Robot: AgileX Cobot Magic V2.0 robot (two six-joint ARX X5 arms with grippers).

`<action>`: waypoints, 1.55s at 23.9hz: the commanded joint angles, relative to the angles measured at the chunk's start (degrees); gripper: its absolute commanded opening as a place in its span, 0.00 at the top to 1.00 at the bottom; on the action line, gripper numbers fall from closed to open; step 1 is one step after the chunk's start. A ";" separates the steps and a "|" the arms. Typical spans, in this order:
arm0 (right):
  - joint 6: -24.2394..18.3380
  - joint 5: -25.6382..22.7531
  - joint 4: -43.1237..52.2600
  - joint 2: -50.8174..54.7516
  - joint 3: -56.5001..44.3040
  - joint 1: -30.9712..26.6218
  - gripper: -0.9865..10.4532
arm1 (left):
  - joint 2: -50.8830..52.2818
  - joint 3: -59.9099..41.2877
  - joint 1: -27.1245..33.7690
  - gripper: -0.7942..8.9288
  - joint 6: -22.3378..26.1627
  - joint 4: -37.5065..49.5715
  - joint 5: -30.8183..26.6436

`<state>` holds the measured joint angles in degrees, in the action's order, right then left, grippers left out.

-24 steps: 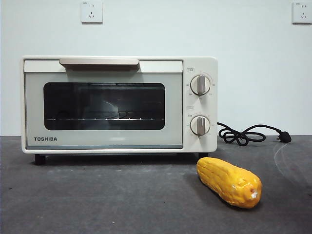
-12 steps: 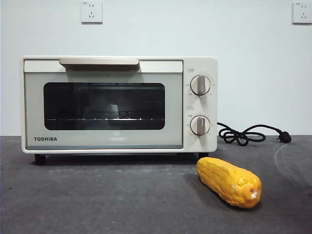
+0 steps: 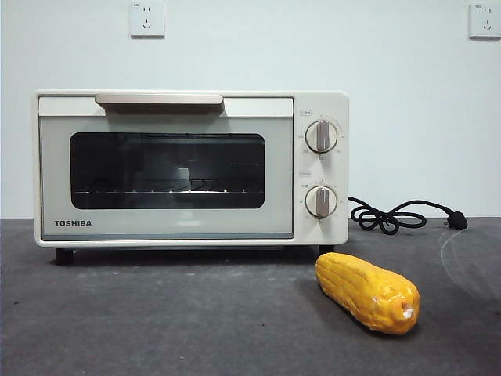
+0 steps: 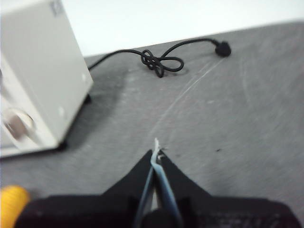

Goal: Take the corn from the table,put the corn in the oven

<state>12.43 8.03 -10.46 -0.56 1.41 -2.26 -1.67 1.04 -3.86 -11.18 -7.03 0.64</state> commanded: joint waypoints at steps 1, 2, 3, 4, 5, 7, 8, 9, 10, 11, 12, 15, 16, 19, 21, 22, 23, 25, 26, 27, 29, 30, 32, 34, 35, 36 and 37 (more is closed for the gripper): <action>12.02 3.28 0.22 0.02 -0.39 0.00 0.91 | -0.02 -0.44 0.17 0.92 -6.43 -1.22 2.93; 12.04 4.11 0.20 0.00 -0.39 0.00 0.91 | -0.02 -0.44 0.17 0.92 -7.61 -2.21 4.63; 12.07 4.68 0.17 -0.09 -0.39 0.02 0.91 | -0.26 -0.39 0.17 0.92 -7.82 -2.58 6.10; 12.07 5.18 0.20 -0.35 -0.39 0.02 0.91 | -0.68 -0.35 0.13 0.92 -7.85 -2.38 7.45; 12.09 5.75 0.20 -0.76 -0.39 0.02 0.91 | -1.09 -0.35 0.11 0.92 -7.93 -2.40 9.09; 12.07 7.43 0.20 -1.66 -0.33 0.02 0.91 | -2.01 -0.31 0.11 0.92 -9.33 -2.38 11.74; 12.07 8.72 0.20 -2.23 -0.28 0.02 0.91 | -2.43 -0.28 0.11 0.92 -9.92 -2.38 13.18; 12.07 10.34 0.20 -2.73 -0.26 0.02 0.91 | -2.84 -0.20 0.11 0.92 -10.01 -2.36 15.08; 12.07 11.63 0.20 -3.10 -0.24 0.02 0.91 | -3.17 -0.09 0.11 0.92 -10.10 -2.34 16.61; 12.02 12.76 0.20 -3.43 -0.15 0.02 0.91 | -3.52 0.22 0.11 0.92 -10.29 -2.36 18.27; 12.02 12.98 0.26 -3.72 -0.02 0.02 0.92 | -3.93 0.63 0.11 0.92 -10.58 -2.38 20.02; 12.07 13.07 1.38 -3.78 0.96 0.02 0.92 | -5.81 3.56 0.11 0.92 -12.33 -2.91 24.41; 12.04 13.68 1.64 -3.80 2.05 0.02 0.92 | -7.04 5.46 0.11 0.92 -12.85 -3.34 25.79; 12.00 16.33 1.57 -4.63 7.52 0.02 0.92 | -12.61 13.92 0.07 0.92 -12.46 -8.44 27.10; 12.00 18.47 1.49 -7.63 12.46 0.02 0.92 | -17.84 20.39 0.04 0.92 -10.56 -11.54 29.55; 11.96 19.93 1.49 -9.16 14.29 0.02 0.92 | -19.85 22.64 0.07 0.92 -9.92 -12.44 30.56; 11.82 21.35 1.46 -10.60 15.89 0.02 0.92 | -21.55 24.59 0.04 0.92 -9.33 -13.29 31.69; 11.82 25.59 1.31 -14.36 19.71 0.02 0.92 | -25.62 29.05 0.00 0.92 -8.22 -15.65 34.82; 11.82 27.67 0.98 -16.06 21.44 0.04 0.92 | -27.34 30.97 -0.02 0.92 -7.72 -16.90 36.24; 11.82 29.79 0.48 -17.84 23.17 0.04 0.92 | -29.05 32.96 -0.13 0.92 -7.23 -18.34 37.48; 11.91 33.27 -2.32 -22.05 27.54 0.04 0.92 | -32.85 37.57 -0.66 0.92 -5.01 -22.34 39.43; 11.87 34.07 -4.72 -24.15 29.90 0.04 0.92 | -34.67 39.87 -1.07 0.92 -3.61 -24.52 39.98; 11.19 35.63 -9.31 -27.98 34.16 0.07 0.92 | -37.83 44.15 -2.10 0.92 -0.37 -28.92 40.26; 7.89 37.18 -14.40 -31.76 38.56 0.42 0.92 | -41.03 48.37 -3.41 0.92 2.99 -33.38 40.04; 6.14 37.51 -16.72 -33.24 40.39 0.83 0.92 | -42.23 49.96 -3.96 0.92 4.24 -34.93 39.85; 4.04 37.64 -19.52 -34.84 42.47 1.51 0.92 | -43.54 51.60 -4.61 0.92 5.27 -36.37 39.65; 2.08 37.59 -22.40 -36.35 44.50 2.38 0.91 | -44.76 52.98 -5.25 0.92 5.88 -37.33 39.60</action>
<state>19.31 45.19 -30.94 -36.21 44.42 -0.51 -45.91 53.19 -8.67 -9.08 -43.94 40.14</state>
